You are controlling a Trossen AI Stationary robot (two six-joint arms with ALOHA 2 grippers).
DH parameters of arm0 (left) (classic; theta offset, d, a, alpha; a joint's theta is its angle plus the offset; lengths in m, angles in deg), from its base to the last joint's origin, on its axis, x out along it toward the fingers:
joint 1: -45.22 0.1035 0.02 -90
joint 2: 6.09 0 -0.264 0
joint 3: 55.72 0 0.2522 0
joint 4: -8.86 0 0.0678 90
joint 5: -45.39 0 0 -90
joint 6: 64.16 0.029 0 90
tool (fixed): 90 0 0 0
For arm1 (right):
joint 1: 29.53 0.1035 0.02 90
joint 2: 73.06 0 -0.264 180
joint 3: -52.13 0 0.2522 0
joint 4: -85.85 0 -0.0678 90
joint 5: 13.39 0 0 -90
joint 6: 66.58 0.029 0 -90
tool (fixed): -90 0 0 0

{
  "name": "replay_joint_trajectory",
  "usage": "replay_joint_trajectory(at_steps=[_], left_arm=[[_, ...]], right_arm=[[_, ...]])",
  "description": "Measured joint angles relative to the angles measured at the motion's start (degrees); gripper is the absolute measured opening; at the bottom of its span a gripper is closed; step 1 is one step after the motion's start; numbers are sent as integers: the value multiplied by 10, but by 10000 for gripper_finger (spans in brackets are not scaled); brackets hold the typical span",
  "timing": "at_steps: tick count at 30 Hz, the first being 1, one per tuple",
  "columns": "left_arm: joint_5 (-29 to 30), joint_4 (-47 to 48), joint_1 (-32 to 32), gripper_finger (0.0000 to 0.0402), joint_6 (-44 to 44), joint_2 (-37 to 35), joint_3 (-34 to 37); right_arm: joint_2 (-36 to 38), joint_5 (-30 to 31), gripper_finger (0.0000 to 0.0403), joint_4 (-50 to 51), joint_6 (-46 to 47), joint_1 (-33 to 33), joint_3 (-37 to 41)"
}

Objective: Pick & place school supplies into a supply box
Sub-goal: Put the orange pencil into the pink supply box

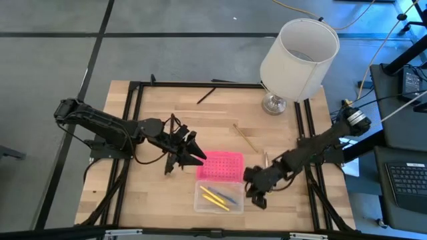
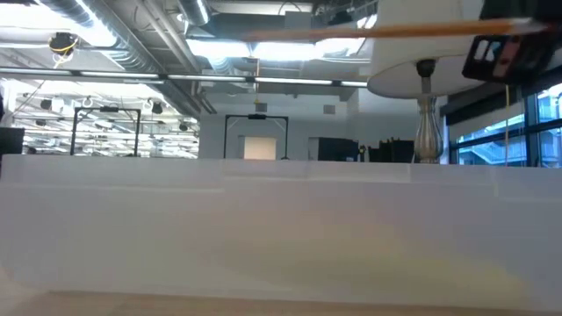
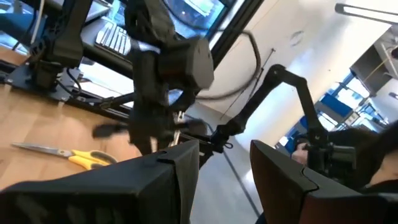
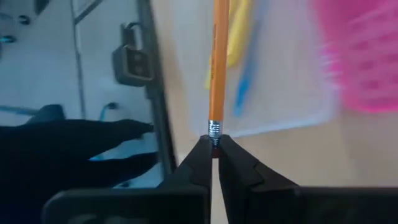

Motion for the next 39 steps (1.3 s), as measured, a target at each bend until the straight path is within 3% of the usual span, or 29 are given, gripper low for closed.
replay_joint_trajectory(at_steps=[15, 29, 39], left_arm=[[-4, 9, -4, 136, 12, 0, 0], [-4, 10, -26, 136, 12, 0, 0], [-4, 10, -26, 136, 12, 0, 0]], right_arm=[[-175, -84, 18, -170, 110, 12, -2], [-181, -91, 21, -189, 140, 12, -2], [-182, -99, 46, -203, 141, 12, -1]])
